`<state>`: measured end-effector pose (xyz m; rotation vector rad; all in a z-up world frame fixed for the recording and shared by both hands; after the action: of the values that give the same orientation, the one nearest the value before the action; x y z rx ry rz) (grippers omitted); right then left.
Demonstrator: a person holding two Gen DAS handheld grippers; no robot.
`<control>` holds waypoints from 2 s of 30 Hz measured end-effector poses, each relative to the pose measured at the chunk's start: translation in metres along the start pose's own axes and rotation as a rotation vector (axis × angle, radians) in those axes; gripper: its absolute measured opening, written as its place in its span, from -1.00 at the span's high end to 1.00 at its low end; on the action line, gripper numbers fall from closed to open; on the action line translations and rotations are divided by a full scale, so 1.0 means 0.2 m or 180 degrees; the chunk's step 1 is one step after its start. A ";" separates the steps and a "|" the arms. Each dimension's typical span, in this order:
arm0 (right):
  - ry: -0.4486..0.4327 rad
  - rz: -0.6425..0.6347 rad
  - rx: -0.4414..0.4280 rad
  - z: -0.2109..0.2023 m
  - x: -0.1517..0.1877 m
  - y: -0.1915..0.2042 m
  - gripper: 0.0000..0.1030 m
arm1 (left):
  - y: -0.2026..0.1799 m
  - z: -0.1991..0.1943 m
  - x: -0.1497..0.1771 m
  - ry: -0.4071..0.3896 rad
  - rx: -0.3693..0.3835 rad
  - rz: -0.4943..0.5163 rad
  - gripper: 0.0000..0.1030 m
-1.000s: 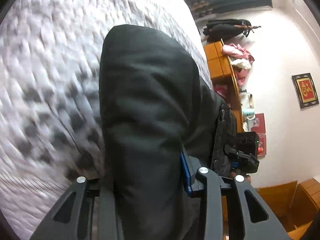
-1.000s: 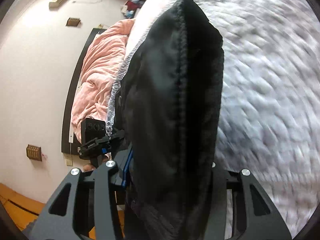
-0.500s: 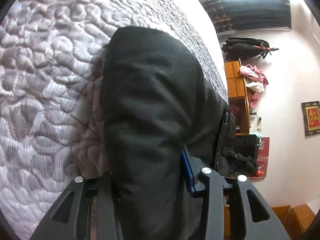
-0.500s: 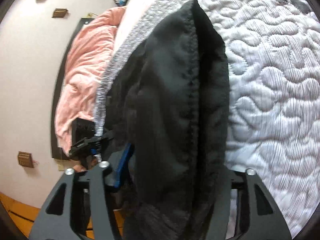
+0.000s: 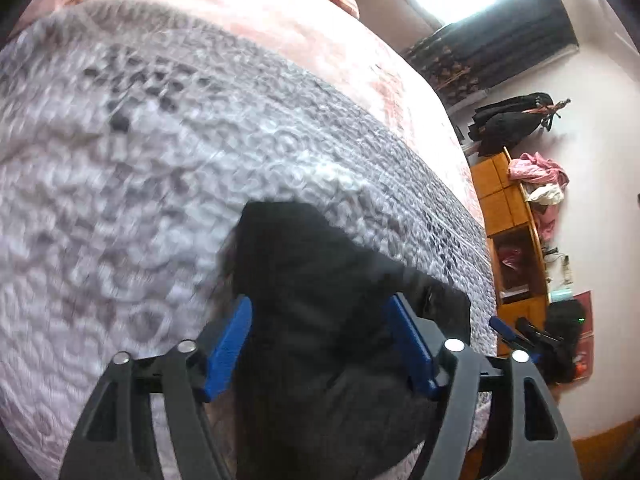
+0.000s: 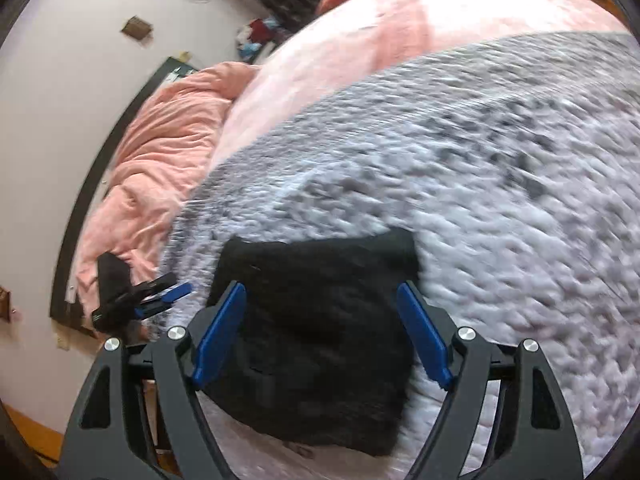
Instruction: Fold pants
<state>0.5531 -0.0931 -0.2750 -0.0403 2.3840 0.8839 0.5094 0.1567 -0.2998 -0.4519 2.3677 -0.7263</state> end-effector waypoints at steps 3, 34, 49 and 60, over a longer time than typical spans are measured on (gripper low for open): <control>0.0161 0.0001 0.0047 0.17 0.01 0.01 -0.45 | 0.03 0.13 -0.02 0.0080 -0.0255 0.0166 -0.41; 0.0110 0.0197 0.0125 -0.14 0.58 0.06 -0.41 | 0.23 -0.25 0.65 0.0024 -0.0378 0.0236 -0.47; -0.0380 -0.0522 0.1170 -0.63 1.05 0.35 -0.87 | -0.07 -1.08 0.95 -0.0849 -0.0677 0.0757 -0.92; -0.0946 -0.0862 0.1589 -1.29 1.40 0.70 -0.94 | -0.38 -1.74 1.33 -0.1302 -0.0961 0.1267 -0.92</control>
<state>0.1575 -0.0918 -0.1873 -0.0312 2.1837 0.1438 0.0955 0.1044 -0.1458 -0.2122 2.0833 -0.0804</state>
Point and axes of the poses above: each gripper's, at about its wrist camera, not at the fingertips, and z roughly the way its jaws point, y to its left, x to its underside, the point moved 9 cm from there along z, roughly the way its jaws point, and after that the axes turned 13 degrees about -y, right-handed, at the moved point
